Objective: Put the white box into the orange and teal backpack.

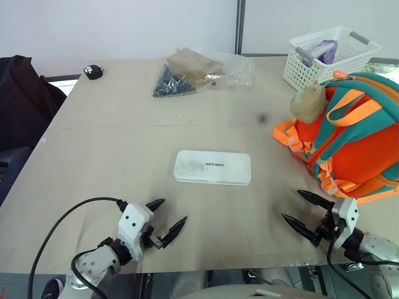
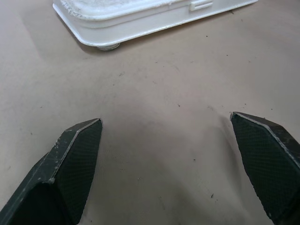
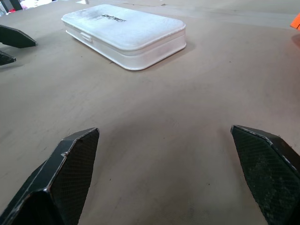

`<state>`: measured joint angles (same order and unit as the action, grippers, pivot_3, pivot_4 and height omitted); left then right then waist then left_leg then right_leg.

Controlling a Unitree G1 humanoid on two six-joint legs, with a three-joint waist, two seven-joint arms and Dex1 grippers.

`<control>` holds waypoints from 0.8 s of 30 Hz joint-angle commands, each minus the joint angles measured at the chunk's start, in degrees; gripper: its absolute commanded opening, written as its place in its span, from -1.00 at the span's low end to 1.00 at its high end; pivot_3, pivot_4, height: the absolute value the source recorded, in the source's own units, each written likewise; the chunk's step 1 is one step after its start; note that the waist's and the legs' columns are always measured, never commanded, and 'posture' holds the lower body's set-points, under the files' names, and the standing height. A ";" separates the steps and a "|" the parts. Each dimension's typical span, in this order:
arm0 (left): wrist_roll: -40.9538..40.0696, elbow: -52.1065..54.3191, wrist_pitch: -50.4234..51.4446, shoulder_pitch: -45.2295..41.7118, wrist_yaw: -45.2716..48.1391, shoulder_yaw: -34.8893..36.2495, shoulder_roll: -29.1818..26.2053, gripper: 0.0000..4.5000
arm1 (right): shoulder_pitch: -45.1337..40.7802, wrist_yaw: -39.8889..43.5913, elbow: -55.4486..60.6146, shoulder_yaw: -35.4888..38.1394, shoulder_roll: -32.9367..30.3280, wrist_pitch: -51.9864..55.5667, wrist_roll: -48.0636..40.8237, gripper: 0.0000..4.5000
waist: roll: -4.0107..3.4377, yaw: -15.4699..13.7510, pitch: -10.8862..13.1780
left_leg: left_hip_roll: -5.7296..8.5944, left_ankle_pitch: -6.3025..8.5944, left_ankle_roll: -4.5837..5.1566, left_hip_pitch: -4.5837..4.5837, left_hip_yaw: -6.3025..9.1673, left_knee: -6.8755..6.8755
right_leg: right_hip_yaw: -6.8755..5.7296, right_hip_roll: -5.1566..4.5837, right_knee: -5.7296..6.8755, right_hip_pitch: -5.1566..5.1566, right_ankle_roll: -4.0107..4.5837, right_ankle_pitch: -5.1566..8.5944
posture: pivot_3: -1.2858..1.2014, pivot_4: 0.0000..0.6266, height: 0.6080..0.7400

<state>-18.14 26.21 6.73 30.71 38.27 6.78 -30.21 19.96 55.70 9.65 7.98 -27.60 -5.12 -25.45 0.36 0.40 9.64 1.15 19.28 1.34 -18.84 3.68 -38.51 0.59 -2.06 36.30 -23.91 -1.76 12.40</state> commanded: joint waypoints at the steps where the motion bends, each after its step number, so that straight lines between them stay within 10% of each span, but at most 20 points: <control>1: -0.51 -1.60 0.36 -0.28 1.54 -0.43 -0.42 1.00 | -0.25 0.34 -1.17 1.77 -0.56 -1.33 -0.59 0.98 | 0.00 0.00 0.00 | 0.00 0.00 0.00 0.00 0.00 0.00 | 0.00 0.00 0.00 0.00 0.00 0.00 | 0.03 -0.52 0.77; 20: -7.41 -2.52 5.55 -2.00 7.60 3.21 -3.10 1.00 | -2.56 0.49 -0.38 1.17 -2.70 0.45 -0.61 0.98 | -0.18 -0.23 -0.09 | 0.03 -0.01 0.00 0.02 -0.03 0.01 | 0.02 0.00 0.00 0.22 0.00 0.00 | 0.03 -0.52 0.77; 24: -5.54 -4.95 6.04 -4.03 11.80 6.31 -10.48 1.00 | -4.67 -2.14 2.42 0.09 -2.46 1.43 1.31 0.98 | -0.10 -0.06 -0.04 | 0.00 -0.01 0.00 0.06 0.03 0.02 | -0.04 0.04 0.02 0.17 0.02 0.00 | 0.03 -0.52 0.77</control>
<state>-24.32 22.70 12.09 26.91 48.65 11.09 -39.16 16.28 54.74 9.64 8.20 -30.03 -3.77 -24.80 0.25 0.34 9.59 1.15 19.27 1.33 -18.79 3.70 -38.50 0.56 -2.01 36.35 -23.74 -1.74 12.40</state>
